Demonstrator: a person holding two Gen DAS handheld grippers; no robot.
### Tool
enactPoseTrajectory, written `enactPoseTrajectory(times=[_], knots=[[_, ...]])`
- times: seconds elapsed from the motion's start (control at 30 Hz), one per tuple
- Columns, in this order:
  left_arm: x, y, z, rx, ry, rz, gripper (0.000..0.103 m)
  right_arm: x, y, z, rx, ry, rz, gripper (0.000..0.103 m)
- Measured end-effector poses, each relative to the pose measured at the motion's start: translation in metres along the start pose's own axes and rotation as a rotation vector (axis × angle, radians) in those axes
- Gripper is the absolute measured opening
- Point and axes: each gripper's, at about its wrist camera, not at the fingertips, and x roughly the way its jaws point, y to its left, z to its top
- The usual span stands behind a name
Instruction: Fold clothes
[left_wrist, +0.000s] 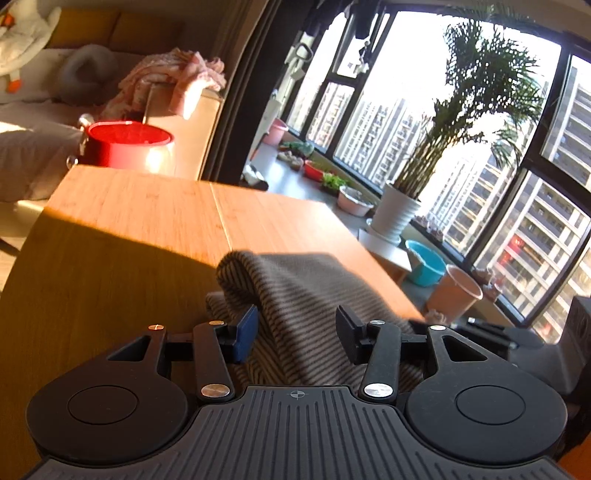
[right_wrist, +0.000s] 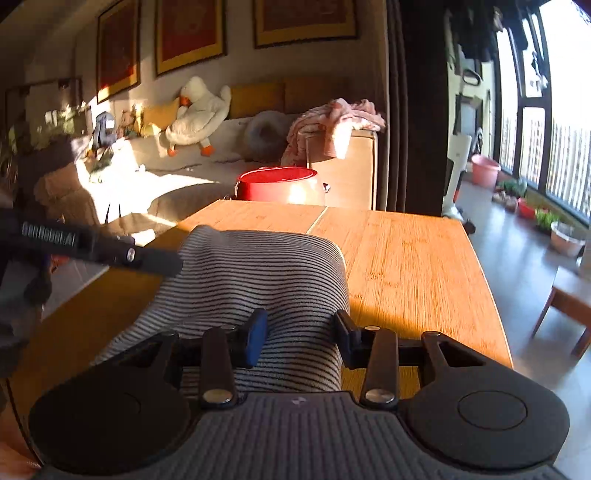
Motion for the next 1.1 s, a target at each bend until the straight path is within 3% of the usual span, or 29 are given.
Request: enactPoseTrajectory(times=[0.1, 0.23, 0.27, 0.37, 0.43, 0.5, 0.6, 0.67, 0.73, 0.87, 0.9, 0.97, 1.03, 1.1], knots=[[0.009, -0.008, 0.011, 0.015, -0.013, -0.077, 0.05, 0.001, 0.006, -0.003, -0.041, 0.009, -0.016, 0.041], [0.049, 0.007, 0.007, -0.039, 0.107, -0.061, 0.05, -0.008, 0.007, 0.0, -0.046, -0.009, -0.011, 0.042], [0.057, 0.015, 0.004, -0.064, 0.124, -0.051, 0.045, -0.014, 0.007, 0.002, -0.043, -0.028, 0.019, 0.042], [0.055, 0.028, 0.001, -0.12, 0.113, -0.064, 0.045, -0.035, 0.015, 0.006, -0.045, -0.08, 0.206, 0.042], [0.049, 0.026, 0.001, -0.118, 0.108, -0.042, 0.045, -0.032, 0.026, 0.001, -0.072, -0.054, 0.298, 0.048], [0.04, 0.019, 0.002, -0.096, 0.1, -0.007, 0.044, -0.008, 0.045, -0.013, -0.123, 0.043, 0.265, 0.05], [0.021, 0.005, 0.0, -0.041, 0.088, 0.07, 0.061, -0.005, 0.056, -0.022, -0.185, 0.017, 0.232, 0.052], [0.014, 0.001, -0.003, -0.015, 0.094, 0.105, 0.07, -0.011, 0.048, -0.014, -0.156, 0.02, 0.244, 0.053], [0.012, 0.001, -0.009, -0.019, 0.116, 0.095, 0.081, -0.022, 0.034, -0.007, -0.121, 0.001, 0.234, 0.061], [0.024, 0.004, -0.028, -0.052, 0.188, 0.071, 0.081, -0.037, -0.015, 0.003, 0.068, -0.046, 0.155, 0.088], [0.027, 0.006, -0.031, -0.066, 0.193, 0.06, 0.081, -0.036, -0.03, 0.003, 0.133, -0.045, 0.125, 0.09], [0.029, 0.007, -0.034, -0.091, 0.193, 0.031, 0.069, -0.025, -0.052, -0.003, 0.243, 0.005, 0.11, 0.09], [0.029, 0.008, -0.034, -0.093, 0.186, 0.024, 0.065, -0.007, -0.062, -0.012, 0.306, 0.066, 0.134, 0.09], [0.03, 0.009, -0.034, -0.091, 0.179, 0.03, 0.063, 0.013, -0.061, -0.017, 0.313, 0.113, 0.16, 0.082]])
